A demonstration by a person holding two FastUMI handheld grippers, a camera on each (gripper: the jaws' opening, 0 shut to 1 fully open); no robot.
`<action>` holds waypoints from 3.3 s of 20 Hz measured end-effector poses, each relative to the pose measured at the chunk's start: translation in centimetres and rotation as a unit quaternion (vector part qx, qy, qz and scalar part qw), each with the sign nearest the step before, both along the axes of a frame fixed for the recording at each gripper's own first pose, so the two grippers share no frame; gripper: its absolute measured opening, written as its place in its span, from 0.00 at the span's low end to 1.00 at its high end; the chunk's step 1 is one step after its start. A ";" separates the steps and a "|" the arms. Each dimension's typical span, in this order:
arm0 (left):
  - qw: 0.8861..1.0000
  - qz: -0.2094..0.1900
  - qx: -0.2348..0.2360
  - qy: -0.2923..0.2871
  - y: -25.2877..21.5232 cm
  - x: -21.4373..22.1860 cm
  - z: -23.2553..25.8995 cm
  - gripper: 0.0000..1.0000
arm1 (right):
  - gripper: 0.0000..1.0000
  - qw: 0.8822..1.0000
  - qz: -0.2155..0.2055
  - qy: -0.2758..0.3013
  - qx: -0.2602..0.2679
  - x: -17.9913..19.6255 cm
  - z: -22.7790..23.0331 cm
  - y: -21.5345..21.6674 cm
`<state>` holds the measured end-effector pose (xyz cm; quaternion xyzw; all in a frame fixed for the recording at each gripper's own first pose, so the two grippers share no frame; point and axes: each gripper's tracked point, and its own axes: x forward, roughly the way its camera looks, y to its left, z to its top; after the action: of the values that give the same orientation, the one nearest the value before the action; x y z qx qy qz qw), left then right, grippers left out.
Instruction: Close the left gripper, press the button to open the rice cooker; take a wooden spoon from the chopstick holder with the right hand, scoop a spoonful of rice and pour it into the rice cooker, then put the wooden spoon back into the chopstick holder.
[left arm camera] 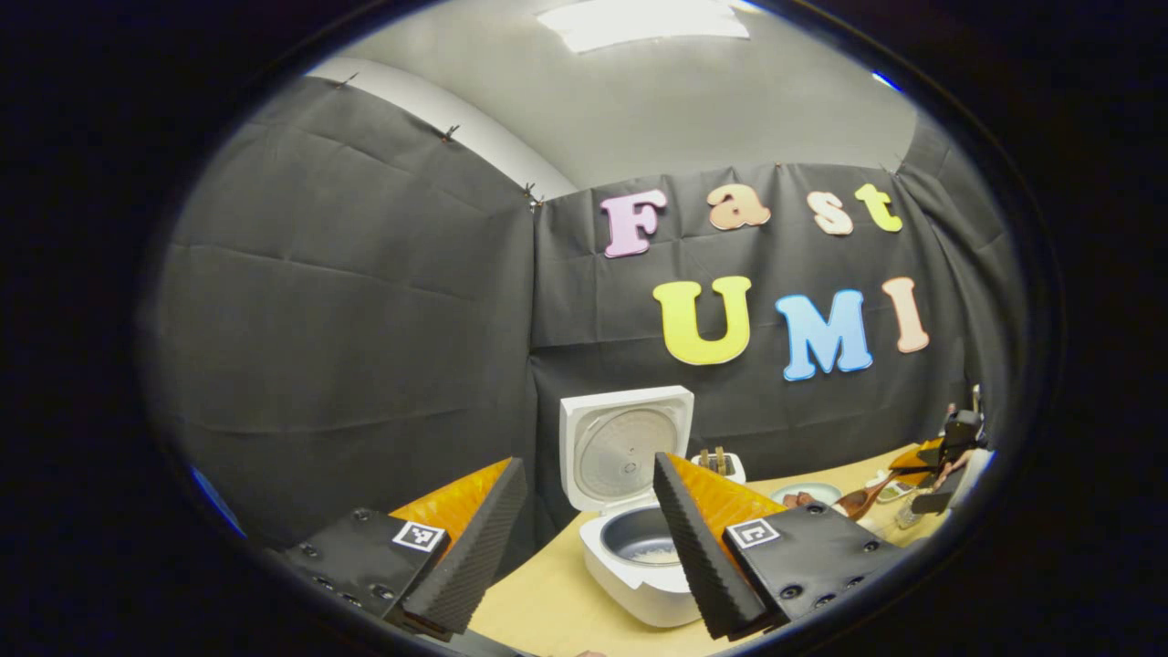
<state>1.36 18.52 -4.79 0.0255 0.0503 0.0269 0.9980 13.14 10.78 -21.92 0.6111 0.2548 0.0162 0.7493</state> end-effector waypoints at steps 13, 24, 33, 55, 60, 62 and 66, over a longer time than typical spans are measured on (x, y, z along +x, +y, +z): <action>0.999 0.050 -0.007 0.001 4.6 -2.5 -0.8 0.96 | 0.13 0.989 0.116 -0.095 0.012 1.9 10.2 13.8; 0.994 0.109 -0.009 0.026 10.2 -6.5 -2.5 0.96 | 0.13 0.962 0.233 -0.133 -0.043 2.5 10.6 30.1; 0.988 0.148 -0.023 0.034 13.1 -7.8 -3.4 0.96 | 0.13 0.903 0.333 -0.153 -0.223 1.6 5.9 35.9; 0.993 0.111 -0.024 0.021 11.8 -7.1 -1.6 0.96 | 0.13 0.679 0.339 -0.388 -0.522 0.3 14.6 33.8; 0.996 0.090 -0.023 0.007 10.6 -7.2 -0.1 0.97 | 0.13 0.754 0.322 -0.370 -0.437 0.6 17.9 30.0; 0.997 0.080 -0.023 0.004 8.9 -6.3 0.4 0.98 | 0.13 0.782 0.305 -0.356 -0.411 1.1 18.9 27.4; 0.998 0.057 -0.023 -0.002 5.4 -3.9 1.3 0.95 | 0.13 0.813 0.269 -0.329 -0.399 1.5 19.4 20.5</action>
<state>-2.52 23.89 -3.53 -0.0002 0.0505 0.0826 0.9953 14.65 31.30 -2.53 0.1235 0.1318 0.3141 0.9320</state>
